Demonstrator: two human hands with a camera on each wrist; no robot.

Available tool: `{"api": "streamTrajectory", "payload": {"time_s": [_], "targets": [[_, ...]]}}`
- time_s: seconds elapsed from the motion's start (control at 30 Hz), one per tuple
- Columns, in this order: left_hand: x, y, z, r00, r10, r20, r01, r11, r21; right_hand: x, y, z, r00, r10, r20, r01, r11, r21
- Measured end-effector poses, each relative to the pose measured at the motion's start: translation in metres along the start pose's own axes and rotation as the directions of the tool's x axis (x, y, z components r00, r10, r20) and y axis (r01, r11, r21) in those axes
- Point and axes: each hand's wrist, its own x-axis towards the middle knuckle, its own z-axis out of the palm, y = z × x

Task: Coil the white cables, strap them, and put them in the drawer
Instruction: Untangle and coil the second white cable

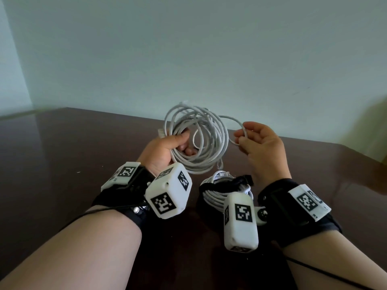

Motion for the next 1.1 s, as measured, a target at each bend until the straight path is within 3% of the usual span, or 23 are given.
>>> {"api": "streamTrajectory", "payload": {"time_s": [0.13, 0.23, 0.33, 0.5, 0.57, 0.63, 0.73, 0.77, 0.83, 0.93, 1.0, 1.1], "targets": [[0.004, -0.001, -0.005, 0.994, 0.105, -0.024, -0.106, 0.993, -0.048, -0.001, 0.004, 0.006, 0.98, 0.141, 0.142, -0.148, 0.988, 0.042], [0.007, 0.0, -0.007, 0.991, 0.133, 0.012, -0.132, 0.989, -0.073, -0.001, 0.005, 0.008, 0.971, 0.181, 0.153, -0.199, 0.974, 0.11], [0.006, 0.001, -0.005, 0.993, 0.121, 0.003, -0.121, 0.99, -0.069, -0.001, 0.0, 0.004, 0.993, 0.08, 0.089, -0.084, 0.996, 0.043], [-0.002, 0.001, 0.002, 0.997, 0.082, -0.013, -0.078, 0.978, 0.196, 0.001, -0.006, -0.002, 0.998, -0.049, 0.043, 0.052, 0.996, -0.071], [-0.004, 0.003, 0.003, 0.992, 0.126, 0.02, -0.123, 0.903, 0.412, 0.003, -0.009, -0.006, 0.997, -0.064, 0.038, 0.068, 0.991, -0.117], [-0.006, 0.003, 0.005, 0.974, 0.2, 0.103, -0.22, 0.744, 0.631, 0.005, -0.01, -0.011, 0.996, -0.061, 0.059, 0.07, 0.986, -0.151], [-0.007, -0.001, 0.006, 0.953, 0.258, 0.16, -0.292, 0.635, 0.715, 0.007, -0.006, -0.011, 0.993, 0.009, 0.119, 0.012, 0.985, -0.174], [-0.007, -0.001, 0.006, 0.948, 0.275, 0.157, -0.303, 0.64, 0.706, 0.008, -0.003, -0.01, 0.989, 0.047, 0.139, -0.025, 0.987, -0.157], [-0.006, -0.003, 0.006, 0.952, 0.292, 0.089, -0.286, 0.752, 0.594, 0.009, 0.003, -0.006, 0.978, 0.13, 0.164, -0.112, 0.987, -0.111], [-0.002, -0.003, 0.006, 0.987, 0.158, -0.03, -0.148, 0.965, 0.217, 0.008, 0.009, -0.001, 0.957, 0.215, 0.193, -0.229, 0.972, 0.052], [0.001, -0.003, 0.004, 0.997, 0.083, 0.0, -0.083, 0.996, -0.016, 0.007, 0.011, 0.003, 0.944, 0.238, 0.229, -0.282, 0.941, 0.185], [0.004, -0.002, 0.003, 0.998, 0.059, 0.035, -0.055, 0.992, -0.115, 0.005, 0.011, 0.009, 0.926, 0.28, 0.253, -0.343, 0.904, 0.255]]}}
